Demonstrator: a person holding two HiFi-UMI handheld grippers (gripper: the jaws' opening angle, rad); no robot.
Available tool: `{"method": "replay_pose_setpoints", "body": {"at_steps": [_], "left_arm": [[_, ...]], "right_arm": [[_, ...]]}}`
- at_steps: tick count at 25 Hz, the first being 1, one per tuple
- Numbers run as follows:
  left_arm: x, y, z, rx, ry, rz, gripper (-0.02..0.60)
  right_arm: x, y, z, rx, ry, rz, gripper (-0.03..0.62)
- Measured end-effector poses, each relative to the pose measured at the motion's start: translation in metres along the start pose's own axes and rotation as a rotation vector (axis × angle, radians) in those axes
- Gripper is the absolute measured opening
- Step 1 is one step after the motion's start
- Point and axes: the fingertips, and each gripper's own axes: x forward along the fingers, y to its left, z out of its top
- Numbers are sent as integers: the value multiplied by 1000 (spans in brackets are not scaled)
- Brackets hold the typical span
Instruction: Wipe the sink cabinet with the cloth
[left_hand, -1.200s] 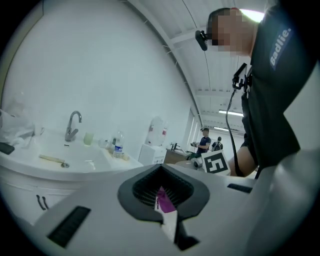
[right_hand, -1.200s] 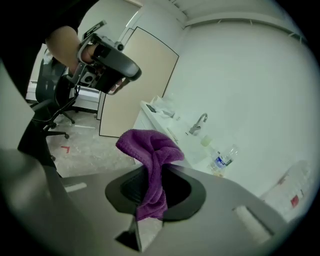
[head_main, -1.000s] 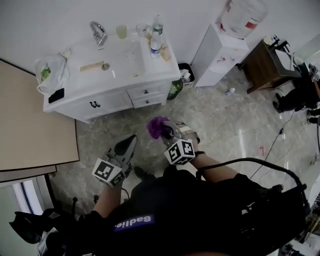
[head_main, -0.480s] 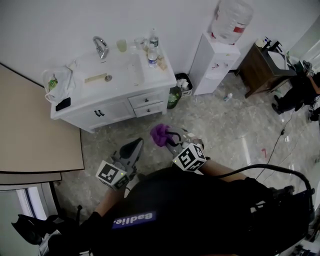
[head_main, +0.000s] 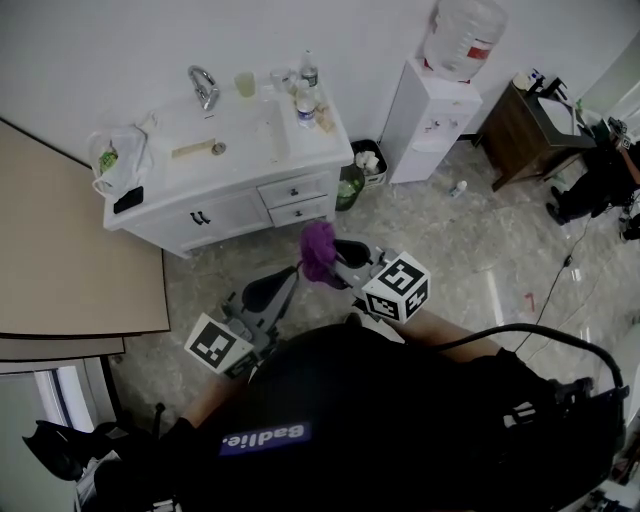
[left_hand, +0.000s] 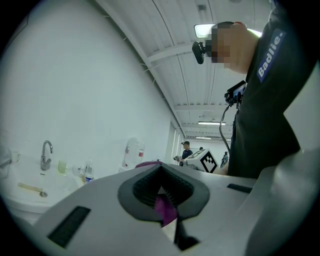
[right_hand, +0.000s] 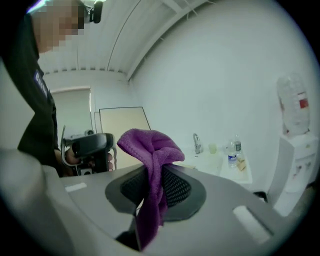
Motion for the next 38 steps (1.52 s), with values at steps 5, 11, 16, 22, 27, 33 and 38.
{"method": "replay_pose_setpoints", "body": {"at_steps": [5,11,16,22,27,33,38], "left_arm": [[2,-8,-6,-1,-6,-13,0],[6,-24,-31,-18,52,-61,0],[10,-34,-34,6,68,-78,0],[10,-33,-36,-3,67,-72,0],[9,-34,-36,-4,65,-72,0],[9,-36,-36,-7,64,-75,0],[10,-40,-37,-3,67,-76,0]], "right_arm": [[-4,14,9,21,-56,22,57],[-12,23,-6,23,-60,33,57],[-16,26,-10,27,-65,40,57],[-16,25,-17,28,-51,43,57],[-16,25,-21,39,-42,36,57],[-16,24,-22,48,-35,35,57],[-20,25,-23,44,-32,37,57]]}}
